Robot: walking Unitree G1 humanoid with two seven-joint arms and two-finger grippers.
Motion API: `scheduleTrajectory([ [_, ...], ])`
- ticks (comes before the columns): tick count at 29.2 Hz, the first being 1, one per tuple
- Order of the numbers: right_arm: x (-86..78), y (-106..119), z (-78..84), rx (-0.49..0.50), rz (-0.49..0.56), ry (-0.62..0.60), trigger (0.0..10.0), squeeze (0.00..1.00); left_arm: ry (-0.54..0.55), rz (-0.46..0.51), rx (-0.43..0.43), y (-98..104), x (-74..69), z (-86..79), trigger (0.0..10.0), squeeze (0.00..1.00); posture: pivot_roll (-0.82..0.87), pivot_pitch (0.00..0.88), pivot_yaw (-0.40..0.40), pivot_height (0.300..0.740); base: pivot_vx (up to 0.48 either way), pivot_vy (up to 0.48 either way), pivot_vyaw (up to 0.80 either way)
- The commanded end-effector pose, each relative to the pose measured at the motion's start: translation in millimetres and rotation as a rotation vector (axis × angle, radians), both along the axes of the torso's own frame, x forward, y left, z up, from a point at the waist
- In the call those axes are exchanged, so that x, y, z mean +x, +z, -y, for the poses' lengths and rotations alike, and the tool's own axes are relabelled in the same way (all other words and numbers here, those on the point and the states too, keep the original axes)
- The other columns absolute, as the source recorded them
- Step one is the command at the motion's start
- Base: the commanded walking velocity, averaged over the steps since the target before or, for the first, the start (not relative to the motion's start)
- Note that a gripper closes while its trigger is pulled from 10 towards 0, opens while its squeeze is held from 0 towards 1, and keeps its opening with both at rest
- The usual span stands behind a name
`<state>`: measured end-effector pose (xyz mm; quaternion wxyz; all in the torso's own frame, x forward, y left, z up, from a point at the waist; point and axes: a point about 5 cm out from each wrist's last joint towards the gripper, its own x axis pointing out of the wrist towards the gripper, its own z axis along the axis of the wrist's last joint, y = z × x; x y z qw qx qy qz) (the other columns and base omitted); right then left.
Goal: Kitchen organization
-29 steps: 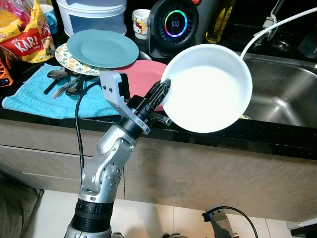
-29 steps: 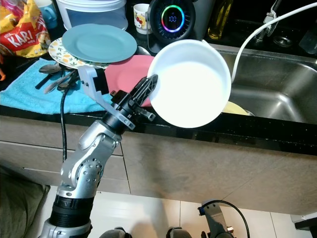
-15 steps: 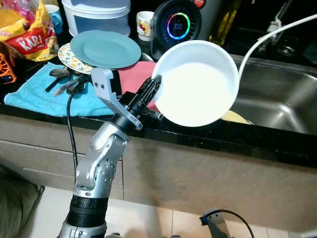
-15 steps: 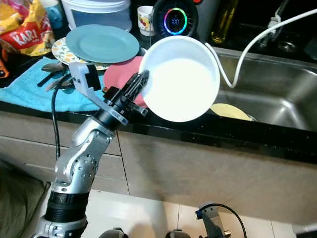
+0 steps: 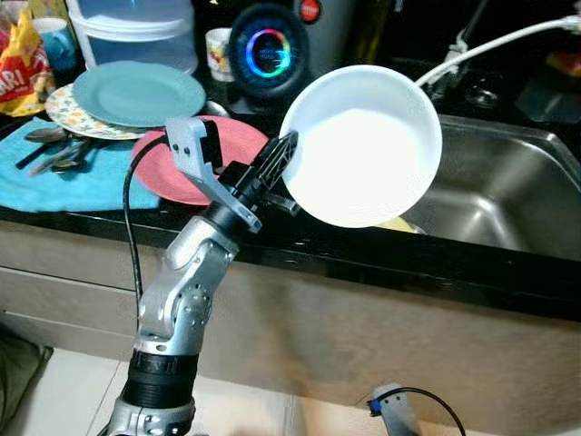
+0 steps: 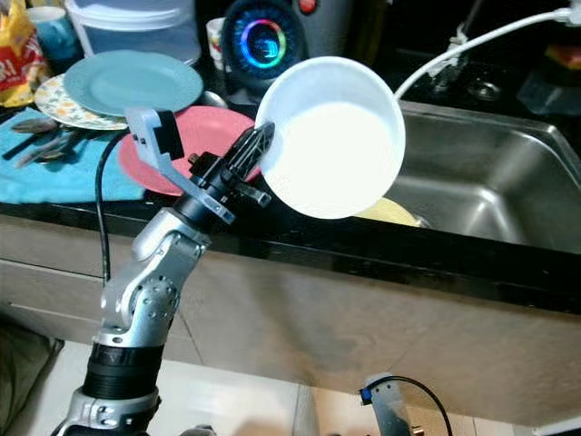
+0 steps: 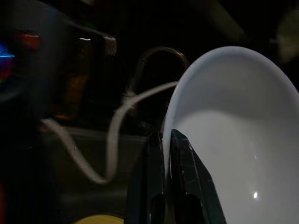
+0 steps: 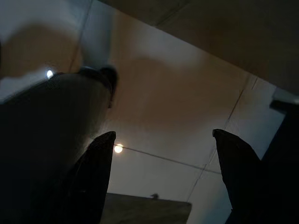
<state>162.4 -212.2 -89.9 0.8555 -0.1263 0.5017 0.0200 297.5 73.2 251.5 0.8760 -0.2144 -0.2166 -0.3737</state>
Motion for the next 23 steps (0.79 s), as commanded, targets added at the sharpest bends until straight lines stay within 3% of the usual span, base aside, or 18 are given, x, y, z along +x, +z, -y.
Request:
scheduleTrajectory([
  [1, -5.9, -1.9, 3.0, 0.001, -0.018, -0.021, 10.0, 0.00, -0.014, 0.027, -0.013, 6.6, -0.6, 1.3, 10.0, 0.00, 0.09, 0.081, -0.054, 0.740, 0.000, -0.326, 0.00],
  [23, -16.0, -4.3, 10.5, -0.013, -0.042, -0.028, 10.0, 0.00, 0.111, 0.048, -0.040, 19.9, 23.1, -30.4, 10.0, 0.00, 0.07, 0.073, -0.065, 0.740, 0.000, -0.030, 0.00],
])
